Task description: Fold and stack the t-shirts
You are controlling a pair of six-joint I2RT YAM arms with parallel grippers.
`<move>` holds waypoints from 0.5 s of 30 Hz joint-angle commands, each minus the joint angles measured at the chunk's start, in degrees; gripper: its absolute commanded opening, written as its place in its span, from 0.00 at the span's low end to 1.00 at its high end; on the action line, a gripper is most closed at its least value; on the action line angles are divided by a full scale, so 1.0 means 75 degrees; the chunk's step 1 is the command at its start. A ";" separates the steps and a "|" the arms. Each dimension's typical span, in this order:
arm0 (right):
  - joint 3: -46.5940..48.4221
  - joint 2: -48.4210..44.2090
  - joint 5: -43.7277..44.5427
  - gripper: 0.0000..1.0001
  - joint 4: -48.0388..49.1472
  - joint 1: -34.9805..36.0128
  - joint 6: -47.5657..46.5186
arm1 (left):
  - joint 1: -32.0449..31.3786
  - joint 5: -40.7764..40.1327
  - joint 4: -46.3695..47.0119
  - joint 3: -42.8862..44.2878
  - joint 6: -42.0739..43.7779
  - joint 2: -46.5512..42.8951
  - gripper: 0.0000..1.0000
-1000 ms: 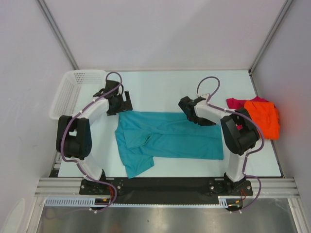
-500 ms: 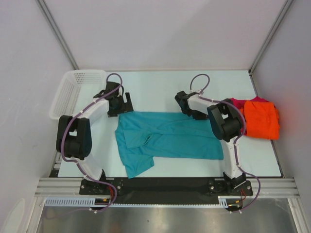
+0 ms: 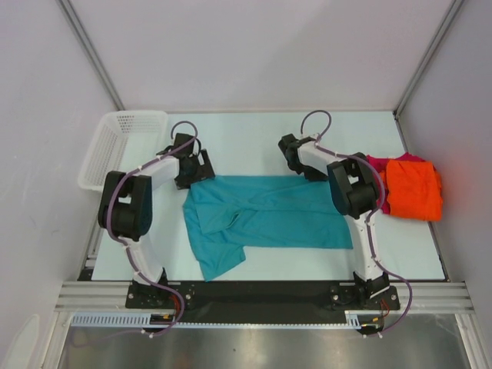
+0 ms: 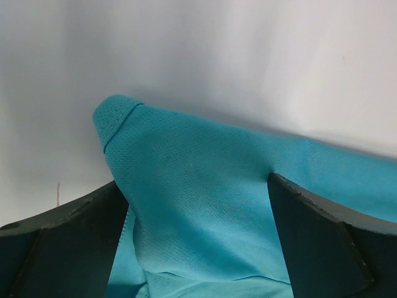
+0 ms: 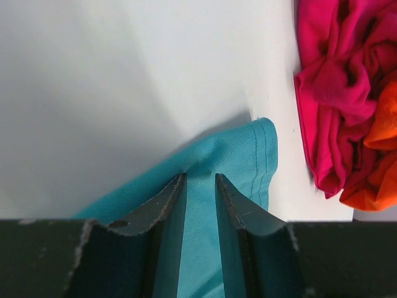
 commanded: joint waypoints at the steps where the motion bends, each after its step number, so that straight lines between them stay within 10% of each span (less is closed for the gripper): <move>1: 0.0763 0.0424 -0.0394 0.32 0.0472 -0.0133 -0.0101 | -0.0032 0.0019 0.0238 0.0408 -0.0204 0.0703 0.98; 15: 0.1549 0.0542 -0.0371 0.31 0.0238 -0.0285 -0.0348 | 0.0202 -0.0332 -0.0898 0.1475 -0.0333 0.0926 0.94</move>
